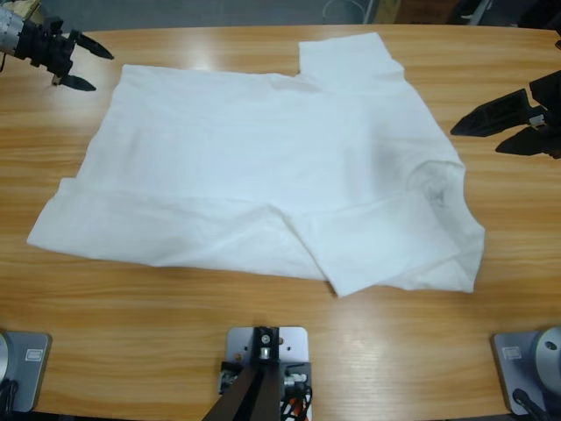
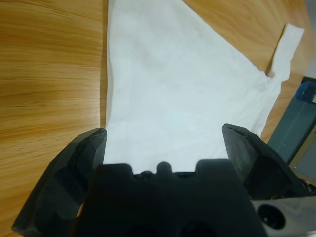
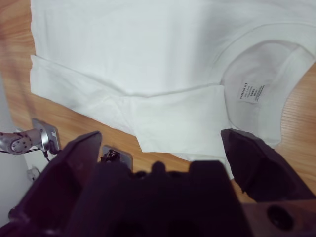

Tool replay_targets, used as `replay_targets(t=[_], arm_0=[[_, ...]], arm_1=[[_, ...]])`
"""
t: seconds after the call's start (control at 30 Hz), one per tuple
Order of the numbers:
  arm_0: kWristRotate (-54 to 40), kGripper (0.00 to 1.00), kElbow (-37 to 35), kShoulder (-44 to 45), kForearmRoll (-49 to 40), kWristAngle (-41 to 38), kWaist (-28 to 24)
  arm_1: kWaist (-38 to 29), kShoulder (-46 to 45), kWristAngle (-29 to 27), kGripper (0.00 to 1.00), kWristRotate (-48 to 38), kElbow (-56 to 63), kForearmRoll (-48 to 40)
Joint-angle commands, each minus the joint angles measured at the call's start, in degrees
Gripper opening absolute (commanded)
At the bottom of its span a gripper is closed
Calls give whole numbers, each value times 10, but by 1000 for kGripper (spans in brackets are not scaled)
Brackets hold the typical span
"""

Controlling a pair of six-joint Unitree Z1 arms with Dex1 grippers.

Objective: Fold clothes

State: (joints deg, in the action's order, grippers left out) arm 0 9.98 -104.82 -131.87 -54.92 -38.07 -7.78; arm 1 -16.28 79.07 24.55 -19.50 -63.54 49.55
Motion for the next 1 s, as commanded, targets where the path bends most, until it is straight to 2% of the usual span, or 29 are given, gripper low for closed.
replay_targets(t=[0.03,0.27,0.8,1.0], arm_0=[[5,896,13,-50,-6,11,4],[16,896,11,-51,-15,55,11],[53,893,-20,-73,-27,-17,12],[69,823,-64,-95,-61,-17,12]], arm_1=[[8,20,12,1000,7,5,-7],[8,22,14,1000,7,5,-10],[8,31,20,1000,7,8,-22],[10,30,22,1000,7,7,-23]])
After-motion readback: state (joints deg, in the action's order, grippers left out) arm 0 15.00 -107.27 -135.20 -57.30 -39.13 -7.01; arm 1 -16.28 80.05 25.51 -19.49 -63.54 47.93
